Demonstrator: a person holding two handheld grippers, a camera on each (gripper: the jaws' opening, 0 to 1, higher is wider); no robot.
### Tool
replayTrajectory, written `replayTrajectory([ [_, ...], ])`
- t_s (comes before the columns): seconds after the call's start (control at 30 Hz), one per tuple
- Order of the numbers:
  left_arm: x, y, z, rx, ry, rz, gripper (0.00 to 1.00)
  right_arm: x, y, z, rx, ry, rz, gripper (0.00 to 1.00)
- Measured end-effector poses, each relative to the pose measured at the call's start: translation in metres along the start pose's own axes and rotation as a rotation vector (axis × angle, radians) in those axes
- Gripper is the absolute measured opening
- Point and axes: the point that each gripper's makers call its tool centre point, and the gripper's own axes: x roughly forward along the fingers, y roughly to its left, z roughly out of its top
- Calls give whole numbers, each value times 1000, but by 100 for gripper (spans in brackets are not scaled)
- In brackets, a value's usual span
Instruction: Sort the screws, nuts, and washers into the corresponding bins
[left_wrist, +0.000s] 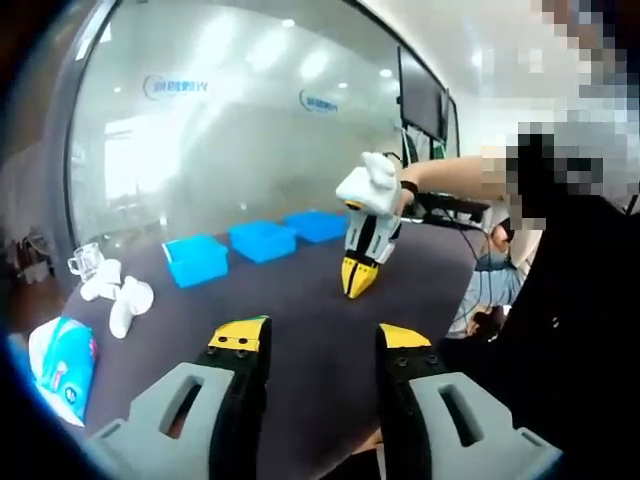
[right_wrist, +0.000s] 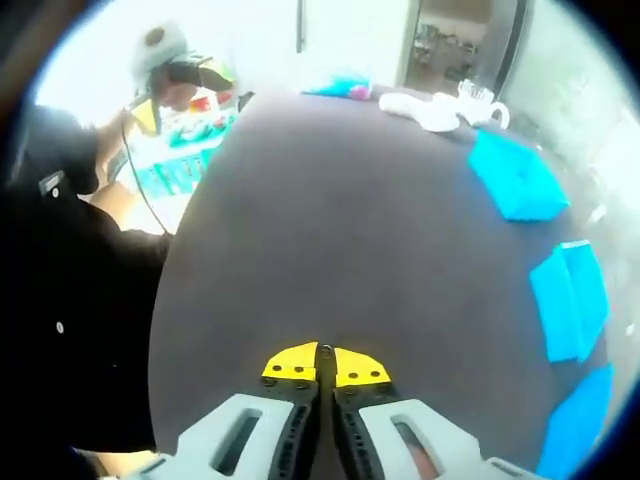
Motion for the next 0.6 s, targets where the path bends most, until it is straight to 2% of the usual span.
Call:
replayTrajectory([
  [0.1,1,0,2,2,-3,0,40,-7,-1,1,15,-32,-16,1],
  [0.2,2,2,5,3,-12,5,40,-21,-6,7,42,-99,-59,1],
  [0.4,1,7,13,0,-35,16,40,-56,-19,21,112,-283,-169,1],
  [0.6,-1,13,18,1,-48,36,40,-90,-34,28,229,-495,-255,1],
])
